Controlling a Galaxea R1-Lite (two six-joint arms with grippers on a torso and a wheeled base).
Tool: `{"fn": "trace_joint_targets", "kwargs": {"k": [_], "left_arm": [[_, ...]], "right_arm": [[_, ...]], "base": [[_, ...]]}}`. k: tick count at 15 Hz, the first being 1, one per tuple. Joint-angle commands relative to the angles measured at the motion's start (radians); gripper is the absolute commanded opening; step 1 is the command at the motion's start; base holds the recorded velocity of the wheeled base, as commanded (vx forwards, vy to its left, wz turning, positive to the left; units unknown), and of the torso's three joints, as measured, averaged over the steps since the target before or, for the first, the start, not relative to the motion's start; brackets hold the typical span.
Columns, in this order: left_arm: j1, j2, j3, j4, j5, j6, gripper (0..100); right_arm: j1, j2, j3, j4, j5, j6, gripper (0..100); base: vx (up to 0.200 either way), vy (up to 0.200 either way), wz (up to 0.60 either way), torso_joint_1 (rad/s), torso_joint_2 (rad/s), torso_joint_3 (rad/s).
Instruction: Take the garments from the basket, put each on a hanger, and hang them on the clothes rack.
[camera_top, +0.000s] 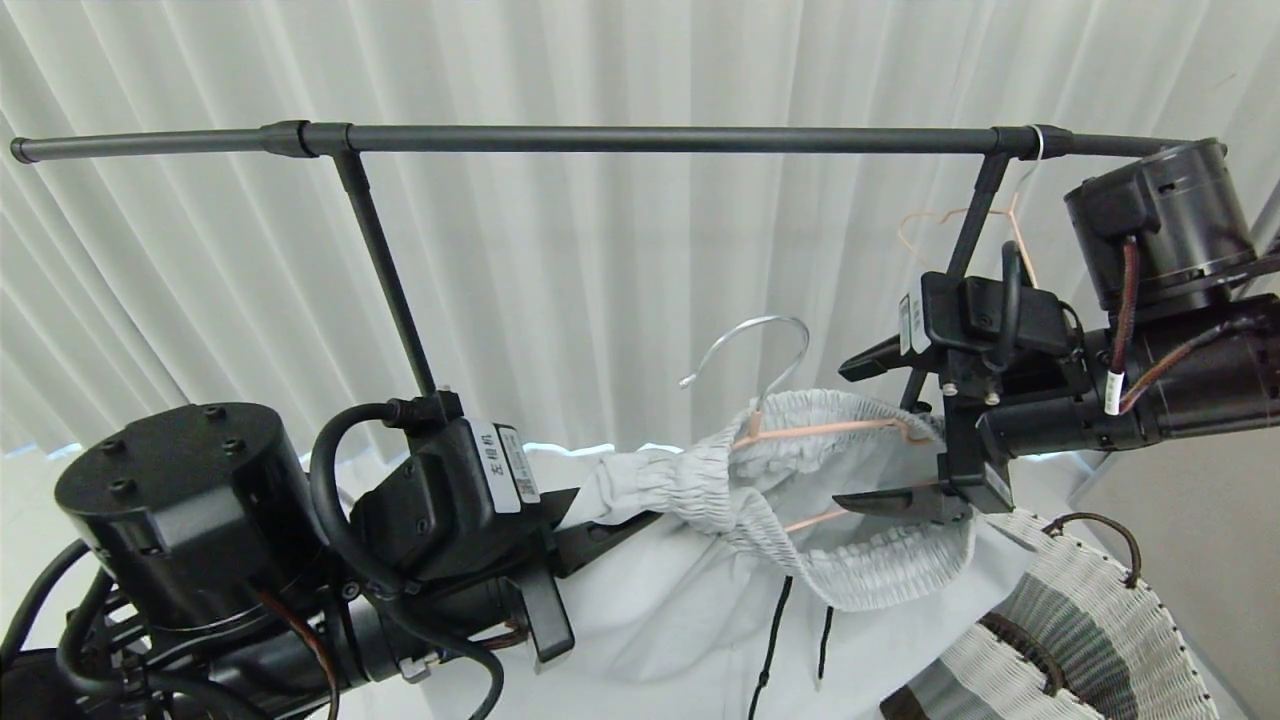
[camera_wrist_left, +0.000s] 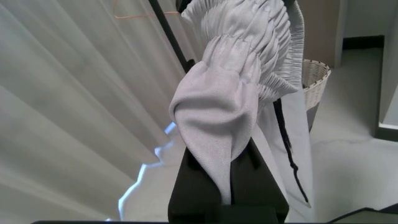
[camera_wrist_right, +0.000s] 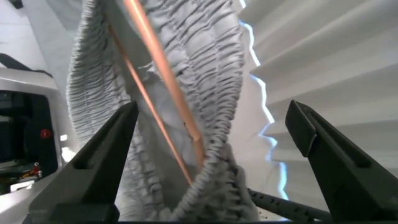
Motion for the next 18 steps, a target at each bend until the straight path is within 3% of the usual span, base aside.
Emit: {"fn": "trace_joint_targets", "kwargs": {"k": [1, 2, 12, 13, 18], "left_arm": [[-0.002, -0.002, -0.005, 0.0, 0.0, 0.0, 0], [-0.009, -0.002, -0.008, -0.002, 0.0, 0.0, 0], [-0.012, 0.0, -0.006, 0.0, 0.003, 0.005, 0], [-0.012, 0.0, -0.006, 0.0, 0.003, 0.005, 100], [-0.012, -0.023, 0.009, 0.0, 0.003, 0.005, 100]], "right_arm": [[0.0, 0.002, 0.01, -0.001, 0.002, -0.001, 100], [0.002, 0.004, 0.01, -0.001, 0.002, -0.001, 0], [0.017, -0.015, 0.0, -0.014, -0.007, -0.001, 0], [0.017, -0.026, 0.0, -0.015, -0.01, -0.001, 0], [0.012, -0.09, 0.008, -0.014, -0.059, -0.031, 0]], "base": [[0.0, 0.0, 0.0, 0.0, 0.0, 0.0], [0.0, 0.0, 0.0, 0.0, 0.0, 0.0], [0.0, 0.0, 0.0, 0.0, 0.0, 0.0], [0.0, 0.0, 0.0, 0.0, 0.0, 0.0], [0.0, 0.0, 0.0, 0.0, 0.0, 0.0]]}}
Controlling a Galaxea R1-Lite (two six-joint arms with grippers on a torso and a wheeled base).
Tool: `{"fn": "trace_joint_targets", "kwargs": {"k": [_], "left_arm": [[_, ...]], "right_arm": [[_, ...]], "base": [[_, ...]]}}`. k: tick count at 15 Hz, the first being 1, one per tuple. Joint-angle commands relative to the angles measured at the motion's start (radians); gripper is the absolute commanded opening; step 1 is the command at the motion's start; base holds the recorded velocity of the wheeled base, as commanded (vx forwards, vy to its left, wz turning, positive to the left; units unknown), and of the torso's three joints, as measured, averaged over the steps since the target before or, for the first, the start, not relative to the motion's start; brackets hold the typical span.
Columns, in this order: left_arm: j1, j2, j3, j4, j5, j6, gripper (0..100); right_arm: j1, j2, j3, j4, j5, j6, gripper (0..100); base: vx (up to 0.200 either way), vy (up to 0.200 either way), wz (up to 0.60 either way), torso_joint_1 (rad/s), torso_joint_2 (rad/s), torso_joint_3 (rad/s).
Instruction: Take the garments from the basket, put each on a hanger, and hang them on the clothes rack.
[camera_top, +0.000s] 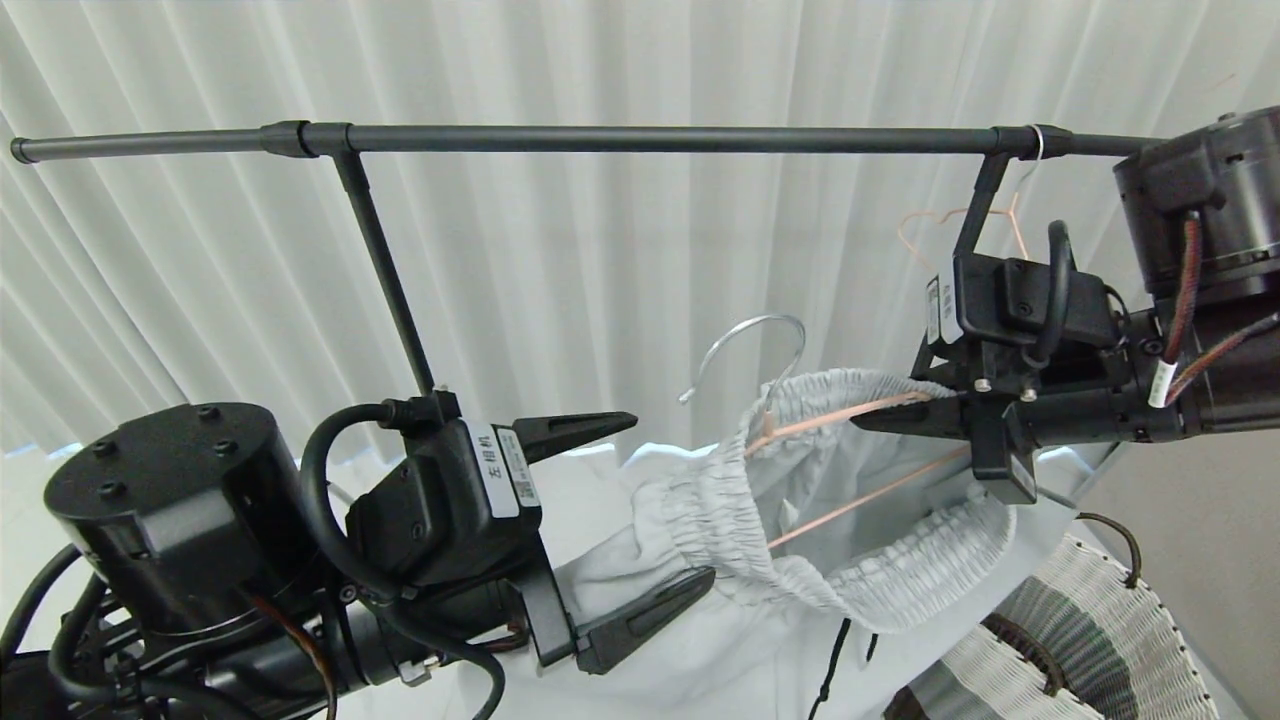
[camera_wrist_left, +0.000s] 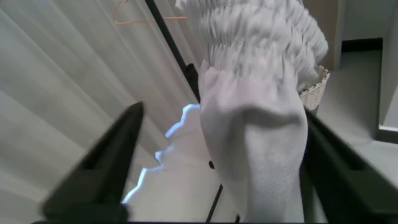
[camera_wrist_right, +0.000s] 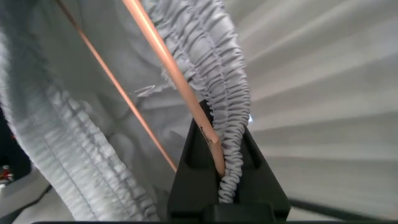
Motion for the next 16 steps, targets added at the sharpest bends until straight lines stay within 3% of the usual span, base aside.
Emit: {"fn": "trace_joint_targets", "kwargs": {"k": [1, 6, 11, 16], "left_arm": [[-0.001, -0.026, 0.021, 0.0, 0.0, -0.001, 100], [0.003, -0.107, 0.132, 0.002, 0.063, -0.013, 100], [0.105, -0.086, 0.325, 0.0, 0.134, -0.015, 100], [0.179, 0.048, 0.311, 0.0, 0.132, -0.016, 100]], "right_arm": [[-0.005, -0.049, 0.009, 0.005, -0.029, -0.001, 0], [-0.076, -0.113, 0.064, 0.001, -0.061, 0.004, 0], [-0.106, -0.155, 0.089, -0.002, -0.059, 0.029, 0], [-0.091, -0.158, 0.191, -0.228, -0.049, 0.107, 0]], "base": [[0.0, 0.0, 0.0, 0.0, 0.0, 0.0], [0.0, 0.0, 0.0, 0.0, 0.0, 0.0], [0.0, 0.0, 0.0, 0.0, 0.0, 0.0], [0.0, 0.0, 0.0, 0.0, 0.0, 0.0]]}}
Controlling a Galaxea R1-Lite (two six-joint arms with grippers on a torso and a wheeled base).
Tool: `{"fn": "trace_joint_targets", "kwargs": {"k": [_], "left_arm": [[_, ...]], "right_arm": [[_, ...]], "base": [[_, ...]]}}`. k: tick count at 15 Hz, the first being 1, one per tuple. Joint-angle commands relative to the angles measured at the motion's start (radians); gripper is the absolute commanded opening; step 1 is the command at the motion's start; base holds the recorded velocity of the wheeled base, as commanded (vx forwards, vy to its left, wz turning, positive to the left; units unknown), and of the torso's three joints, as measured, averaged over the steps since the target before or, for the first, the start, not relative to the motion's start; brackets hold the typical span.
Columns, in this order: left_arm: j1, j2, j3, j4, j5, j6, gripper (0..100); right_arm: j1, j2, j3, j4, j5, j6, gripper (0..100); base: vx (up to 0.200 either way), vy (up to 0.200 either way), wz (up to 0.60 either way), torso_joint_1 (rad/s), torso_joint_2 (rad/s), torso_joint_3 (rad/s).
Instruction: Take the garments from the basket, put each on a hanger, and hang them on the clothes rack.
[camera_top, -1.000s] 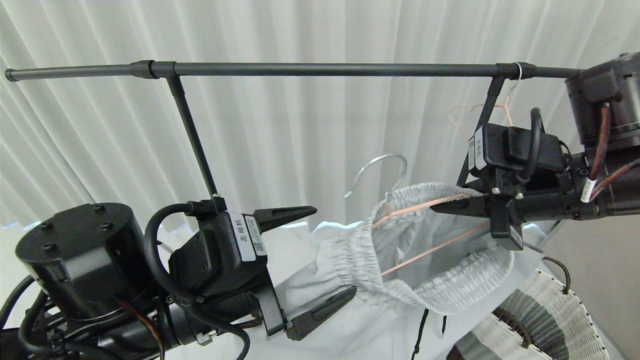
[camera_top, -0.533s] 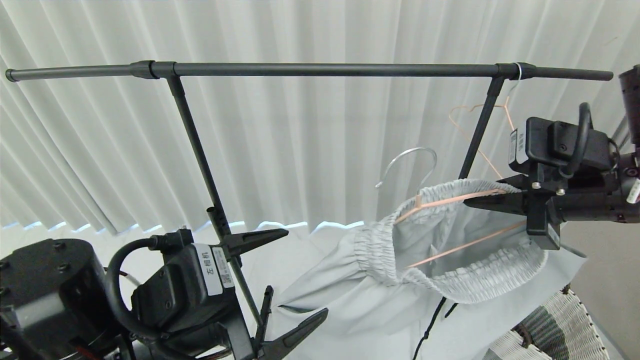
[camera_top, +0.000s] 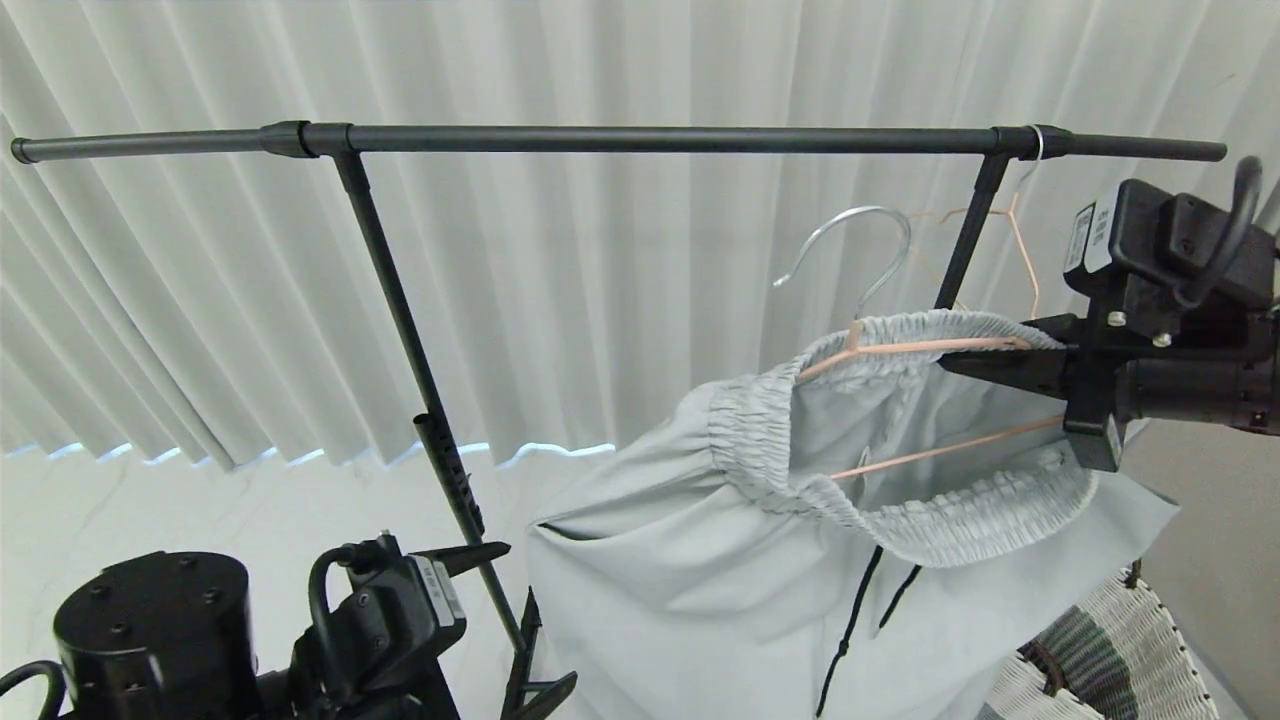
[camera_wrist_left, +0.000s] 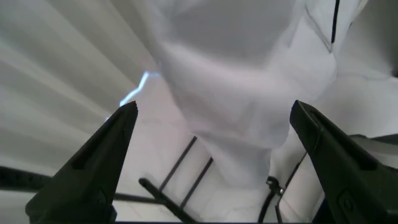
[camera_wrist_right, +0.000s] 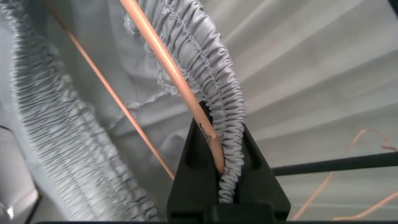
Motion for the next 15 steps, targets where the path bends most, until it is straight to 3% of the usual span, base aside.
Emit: {"fn": "trace_joint_targets", "kwargs": {"k": [1, 3, 4, 8, 11, 15], "left_arm": [[0.045, 0.089, -0.045, -0.001, -0.001, -0.003, 100], [0.092, 0.114, -0.08, -0.001, -0.004, -0.004, 100], [0.111, 0.115, -0.085, -0.001, -0.004, -0.003, 0], [0.148, 0.108, -0.063, -0.001, -0.001, -0.001, 0], [0.246, 0.103, -0.044, -0.019, 0.001, 0.008, 0], [0.255, 0.104, 0.019, -0.091, 0.001, 0.023, 0]], "right_arm": [[0.023, -0.008, 0.041, -0.032, 0.007, 0.02, 0], [0.037, -0.01, 0.041, -0.038, 0.009, 0.035, 0], [0.037, -0.01, 0.041, -0.039, 0.009, 0.037, 0], [0.036, -0.01, 0.041, -0.051, 0.003, 0.06, 0], [0.033, -0.027, 0.043, -0.048, -0.022, 0.086, 0], [0.033, -0.03, 0.044, -0.045, -0.036, 0.12, 0]], "base": [[0.0, 0.0, 0.0, 0.0, 0.0, 0.0], [0.0, 0.0, 0.0, 0.0, 0.0, 0.0], [0.0, 0.0, 0.0, 0.0, 0.0, 0.0], [0.0, 0.0, 0.0, 0.0, 0.0, 0.0], [0.0, 0.0, 0.0, 0.0, 0.0, 0.0], [0.0, 0.0, 0.0, 0.0, 0.0, 0.0]]}}
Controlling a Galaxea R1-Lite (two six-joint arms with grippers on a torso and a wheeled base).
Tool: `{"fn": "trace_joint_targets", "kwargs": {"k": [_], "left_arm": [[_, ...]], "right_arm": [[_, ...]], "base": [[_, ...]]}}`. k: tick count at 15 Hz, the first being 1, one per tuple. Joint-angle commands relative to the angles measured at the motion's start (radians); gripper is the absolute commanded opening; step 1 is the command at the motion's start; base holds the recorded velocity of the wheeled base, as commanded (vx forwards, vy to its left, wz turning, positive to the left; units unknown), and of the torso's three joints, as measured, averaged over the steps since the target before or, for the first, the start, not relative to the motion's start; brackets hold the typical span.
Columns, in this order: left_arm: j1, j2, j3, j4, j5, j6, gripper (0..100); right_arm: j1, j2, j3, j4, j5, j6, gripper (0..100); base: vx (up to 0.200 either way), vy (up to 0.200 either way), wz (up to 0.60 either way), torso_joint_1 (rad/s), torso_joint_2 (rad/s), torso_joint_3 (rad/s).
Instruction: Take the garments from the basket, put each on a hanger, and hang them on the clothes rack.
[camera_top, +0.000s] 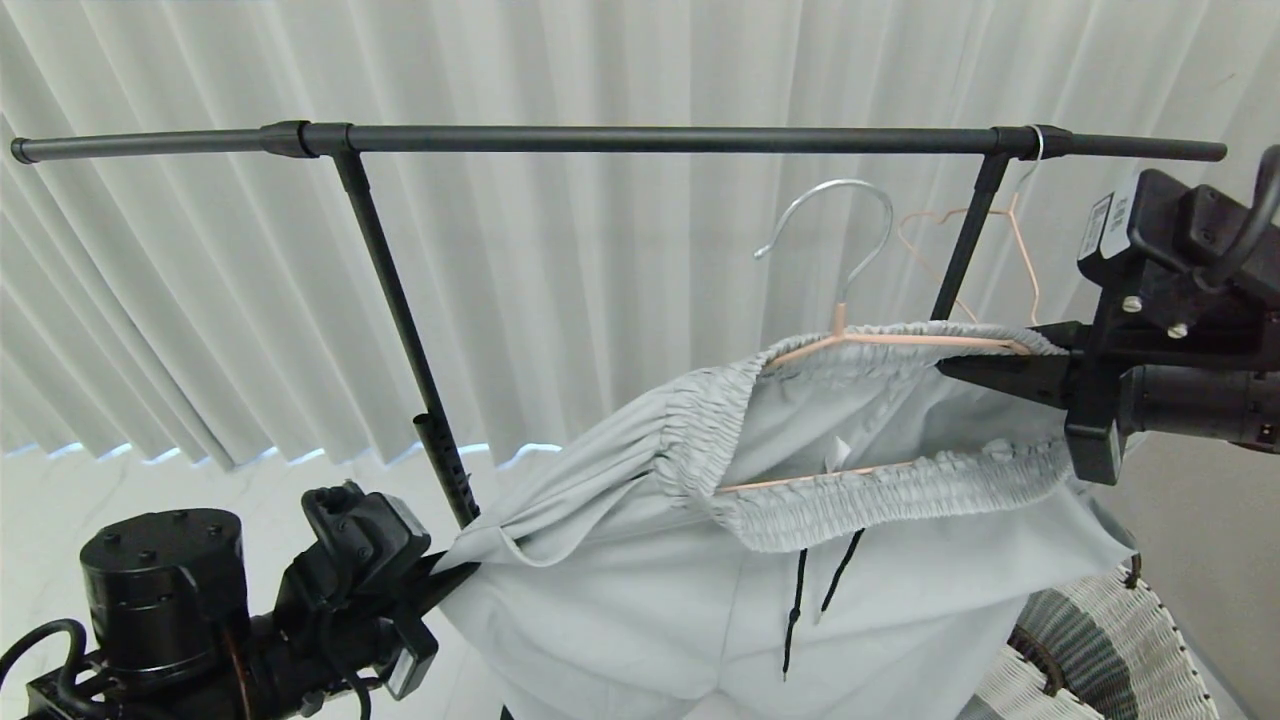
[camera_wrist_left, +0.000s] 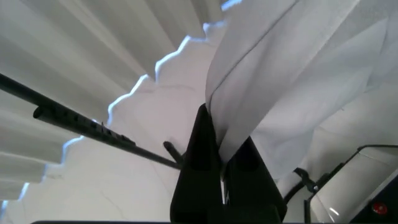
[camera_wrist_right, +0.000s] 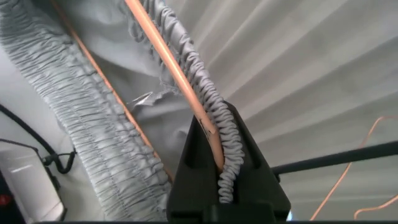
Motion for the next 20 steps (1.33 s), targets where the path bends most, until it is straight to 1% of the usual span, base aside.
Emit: {"fn": "trace_joint_targets", "kwargs": {"k": [1, 2, 3, 5, 6, 7, 10, 12, 13, 14, 15, 16, 17, 18, 19, 20], "left_arm": [[0.002, -0.001, 0.031, -0.013, 0.001, 0.008, 0], [0.004, -0.006, 0.037, -0.022, 0.001, 0.008, 0], [0.004, -0.012, 0.039, -0.026, 0.001, 0.007, 100], [0.002, -0.043, 0.034, -0.026, -0.001, -0.006, 100], [0.004, -0.053, 0.034, -0.026, -0.001, -0.006, 100], [0.005, -0.095, 0.039, -0.026, 0.001, -0.006, 100], [0.028, -0.173, 0.043, -0.026, 0.012, -0.006, 100], [0.059, -0.19, 0.033, -0.026, 0.078, -0.007, 100], [0.073, -0.199, 0.028, -0.026, 0.097, -0.007, 100], [0.08, -0.211, 0.025, -0.026, 0.099, -0.012, 100], [0.082, -0.222, 0.024, -0.026, 0.101, -0.033, 100], [0.082, -0.228, 0.024, -0.026, 0.102, -0.05, 100], [0.076, -0.253, 0.01, -0.025, 0.142, -0.113, 100], [0.074, -0.254, 0.007, -0.025, 0.153, -0.122, 100], [0.062, -0.257, -0.024, -0.025, 0.254, -0.173, 100], [0.06, -0.254, -0.039, -0.023, 0.288, -0.187, 100]], "right_arm": [[0.002, -0.003, 0.0, 0.001, -0.006, 0.015, 0], [0.006, -0.006, 0.0, 0.005, -0.025, 0.039, 0], [0.014, -0.013, 0.0, 0.005, -0.049, 0.062, 0], [0.034, -0.014, 0.002, 0.01, -0.101, 0.135, 0], [0.039, -0.014, 0.002, 0.01, -0.126, 0.158, 0], [0.042, -0.017, -0.001, 0.019, -0.189, 0.216, 0], [0.045, -0.017, -0.021, 0.087, -0.333, 0.362, 0], [0.045, -0.002, -0.069, 0.163, -0.413, 0.457, 0], [0.045, 0.009, -0.099, 0.206, -0.439, 0.506, 0], [0.045, 0.023, -0.127, 0.246, -0.466, 0.547, 0], [0.045, 0.04, -0.153, 0.272, -0.496, 0.586, 0], [0.045, 0.047, -0.164, 0.278, -0.506, 0.605, 0], [0.045, 0.073, -0.188, 0.287, -0.543, 0.647, 0], [0.045, 0.076, -0.193, 0.291, -0.551, 0.653, 0], [0.045, 0.104, -0.225, 0.323, -0.598, 0.681, 0], [0.046, 0.115, -0.236, 0.321, -0.604, 0.696, 0]], "base": [[0.0, 0.0, 0.0, 0.0, 0.0, 0.0], [0.0, 0.0, 0.0, 0.0, 0.0, 0.0], [0.0, 0.0, 0.0, 0.0, 0.0, 0.0], [0.0, 0.0, 0.0, 0.0, 0.0, 0.0], [0.0, 0.0, 0.0, 0.0, 0.0, 0.0], [0.0, 0.0, 0.0, 0.0, 0.0, 0.0], [0.0, 0.0, 0.0, 0.0, 0.0, 0.0], [0.0, 0.0, 0.0, 0.0, 0.0, 0.0], [0.0, 0.0, 0.0, 0.0, 0.0, 0.0], [0.0, 0.0, 0.0, 0.0, 0.0, 0.0], [0.0, 0.0, 0.0, 0.0, 0.0, 0.0], [0.0, 0.0, 0.0, 0.0, 0.0, 0.0], [0.0, 0.0, 0.0, 0.0, 0.0, 0.0], [0.0, 0.0, 0.0, 0.0, 0.0, 0.0], [0.0, 0.0, 0.0, 0.0, 0.0, 0.0], [0.0, 0.0, 0.0, 0.0, 0.0, 0.0]]}}
